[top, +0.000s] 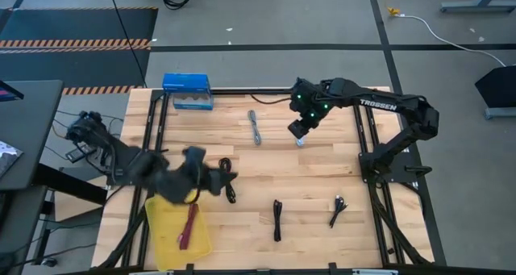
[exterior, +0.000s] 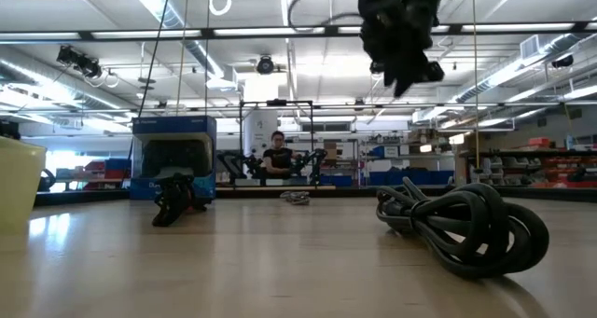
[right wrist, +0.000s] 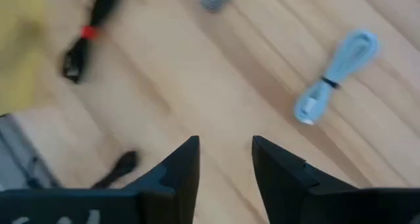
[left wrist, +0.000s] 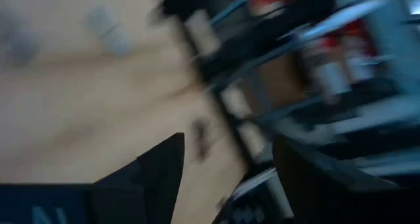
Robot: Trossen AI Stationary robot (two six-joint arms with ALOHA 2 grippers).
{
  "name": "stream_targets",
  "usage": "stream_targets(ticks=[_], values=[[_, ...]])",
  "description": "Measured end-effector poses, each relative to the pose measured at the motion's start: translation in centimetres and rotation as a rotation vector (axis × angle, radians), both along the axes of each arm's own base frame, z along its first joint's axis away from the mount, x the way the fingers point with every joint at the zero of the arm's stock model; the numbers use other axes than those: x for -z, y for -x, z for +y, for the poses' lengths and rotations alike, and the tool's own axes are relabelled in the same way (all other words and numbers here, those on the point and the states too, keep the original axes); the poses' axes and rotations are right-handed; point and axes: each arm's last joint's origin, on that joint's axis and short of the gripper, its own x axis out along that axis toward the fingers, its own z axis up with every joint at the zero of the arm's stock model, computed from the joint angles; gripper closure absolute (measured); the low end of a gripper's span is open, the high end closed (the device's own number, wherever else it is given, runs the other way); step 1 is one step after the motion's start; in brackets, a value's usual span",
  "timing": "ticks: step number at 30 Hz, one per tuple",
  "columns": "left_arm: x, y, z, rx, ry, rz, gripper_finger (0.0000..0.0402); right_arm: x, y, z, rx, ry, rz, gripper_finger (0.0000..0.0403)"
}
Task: Pick and place USB-C Cables
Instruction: Put the light blue charger cable into the yellow bin
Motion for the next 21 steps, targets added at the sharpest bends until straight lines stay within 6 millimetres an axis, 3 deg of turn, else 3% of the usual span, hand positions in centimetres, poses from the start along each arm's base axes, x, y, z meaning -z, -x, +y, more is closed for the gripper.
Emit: stream_targets(ticks=[7, 13, 21], values=[[-4.9, -2.0, 1.8, 0.041, -0.297, -0.326, 0.0170, 4.3, 0.3, -0.2, 0.088, 0.047, 0.048, 0.0213], [-5.1, -2.3, 2.4, 0.019, -0.333, -0.338, 0.0170, 6.8, 0.3, -0.5, 0.193, 0.075, 0.015, 0.0215], [-5.0, -2.4, 2.1, 0.055, -0.328, -0.341, 0.0170, 9.8, 1.7, -1.0, 0.276, 0.066, 0.073, 0.0222]])
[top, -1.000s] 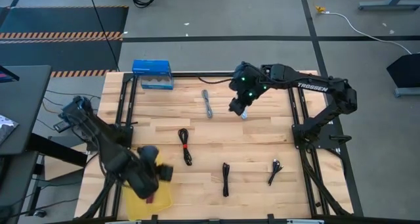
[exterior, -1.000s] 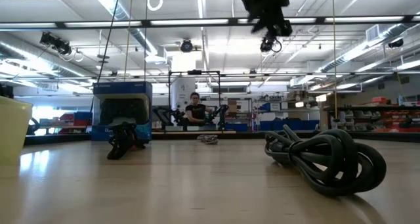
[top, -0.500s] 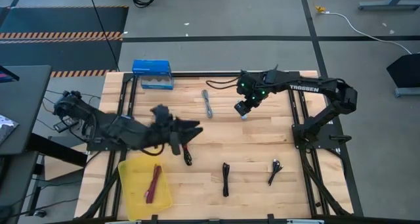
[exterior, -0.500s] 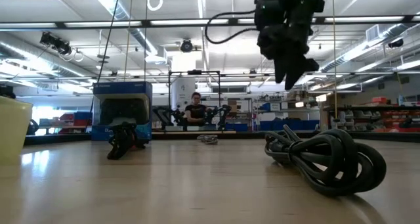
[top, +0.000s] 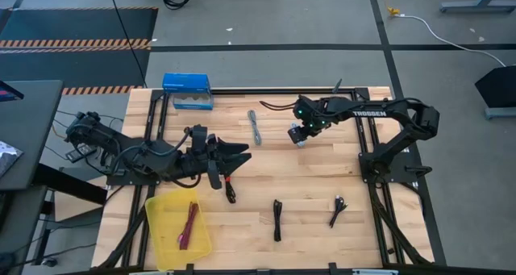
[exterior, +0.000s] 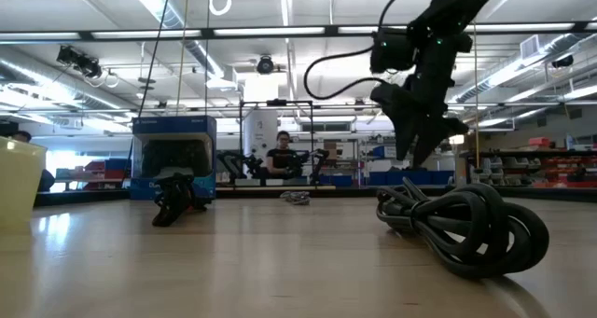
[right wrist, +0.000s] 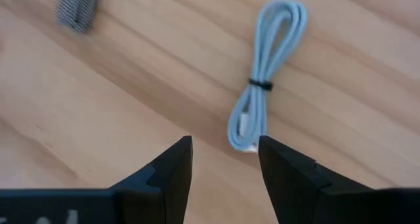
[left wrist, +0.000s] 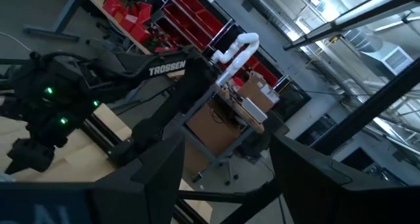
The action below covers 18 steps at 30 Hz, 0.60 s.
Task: Pick and place USB-C Cables
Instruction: Put the light blue charger cable into the yellow bin
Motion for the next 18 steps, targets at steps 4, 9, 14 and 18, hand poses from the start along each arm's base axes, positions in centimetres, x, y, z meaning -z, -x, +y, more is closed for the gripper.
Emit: stream_targets(ticks=[4, 9, 14, 18], values=[[0.0, 0.0, 0.0, -0.001, 0.006, -0.002, 0.0170, 1.0, 0.3, 0.1, 0.002, 0.004, -0.010, 0.0222], [0.0, 0.0, 0.0, 0.003, 0.036, -0.010, 0.0170, 2.0, 0.1, -0.1, 0.007, 0.020, -0.016, 0.0222], [0.0, 0.0, 0.0, 0.004, 0.054, -0.014, 0.0170, 3.6, -0.8, -0.3, -0.004, -0.001, -0.006, 0.0222], [0.0, 0.0, 0.0, 0.006, 0.078, -0.017, 0.0170, 5.3, -1.4, -0.3, -0.019, -0.054, 0.024, 0.0222]])
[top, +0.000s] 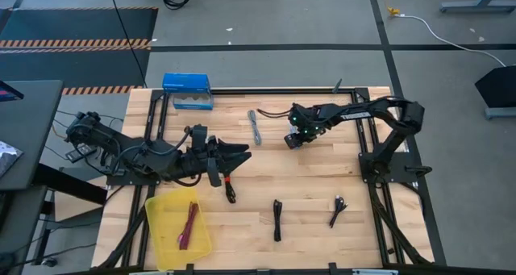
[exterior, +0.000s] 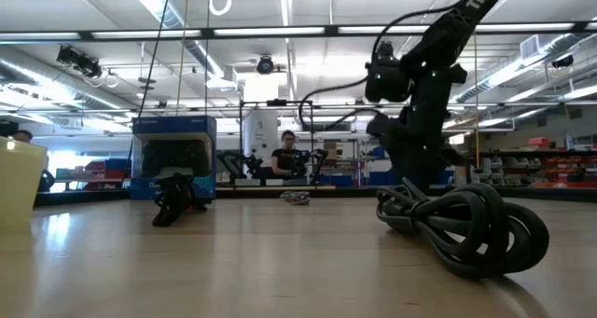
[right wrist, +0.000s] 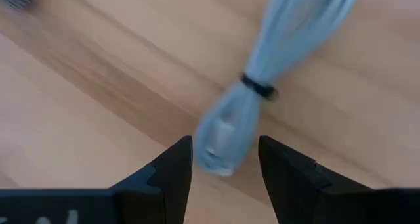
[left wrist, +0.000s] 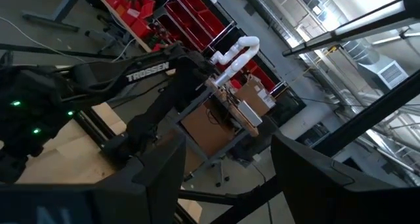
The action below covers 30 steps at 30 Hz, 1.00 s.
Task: Pick and place USB-C Cables
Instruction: Put the light blue charger cable into the yellow bin
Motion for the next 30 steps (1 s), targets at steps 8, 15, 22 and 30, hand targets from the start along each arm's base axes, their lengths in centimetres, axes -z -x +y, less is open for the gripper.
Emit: stream_targets(ticks=[8, 15, 22, 30], values=[[0.1, 0.0, 0.0, 0.001, 0.012, 0.005, 0.0170, 0.6, -0.2, -0.1, -0.011, -0.012, 0.028, 0.0251], [0.4, 0.0, 0.0, 0.000, -0.001, 0.032, 0.0170, -0.7, -0.6, -0.2, -0.094, 0.021, -0.025, 0.0376], [0.7, 0.0, 0.0, -0.002, -0.021, 0.071, 0.0170, -2.7, -1.7, 0.0, -0.149, -0.051, -0.142, 0.0377], [3.1, 0.0, 1.2, -0.132, 0.073, 0.242, 0.0170, -9.9, -3.7, 1.8, -0.260, 0.027, -0.395, 0.0377]])
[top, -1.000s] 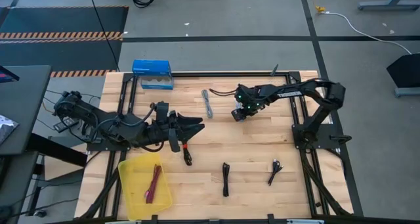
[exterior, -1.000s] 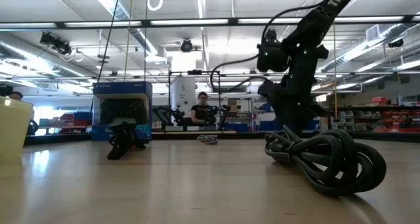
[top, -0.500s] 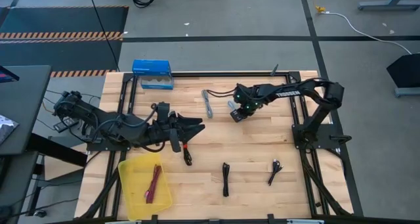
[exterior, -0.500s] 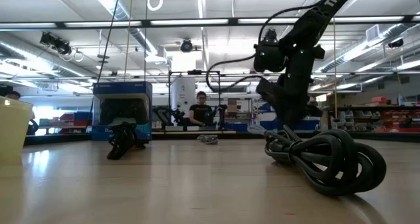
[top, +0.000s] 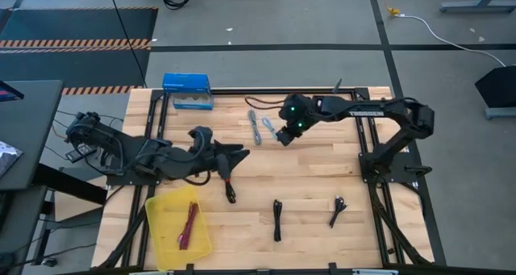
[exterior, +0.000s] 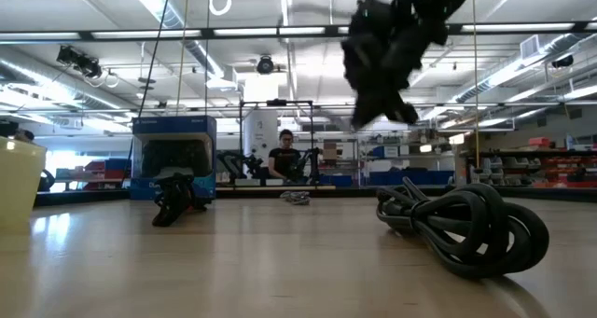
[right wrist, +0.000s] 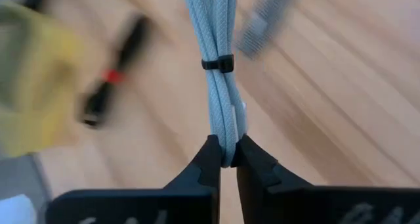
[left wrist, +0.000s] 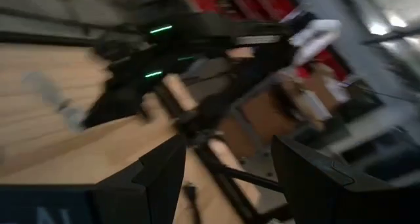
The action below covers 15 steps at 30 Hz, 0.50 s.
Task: Pick and place USB-C Cables
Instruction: Put the light blue charger cable into the yellow bin
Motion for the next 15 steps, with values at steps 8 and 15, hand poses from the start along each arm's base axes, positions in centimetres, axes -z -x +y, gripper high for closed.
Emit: stream_targets(ticks=[8, 15], values=[[0.5, -0.2, 1.4, -0.078, -0.004, 0.044, 0.0170, -10.1, -0.4, 3.3, -0.099, 0.102, -0.384, 0.0377], [0.1, -0.9, 2.9, -0.100, 0.002, 0.007, 0.0170, -15.6, -0.5, 6.1, -0.136, 0.079, -0.609, 0.0377]])
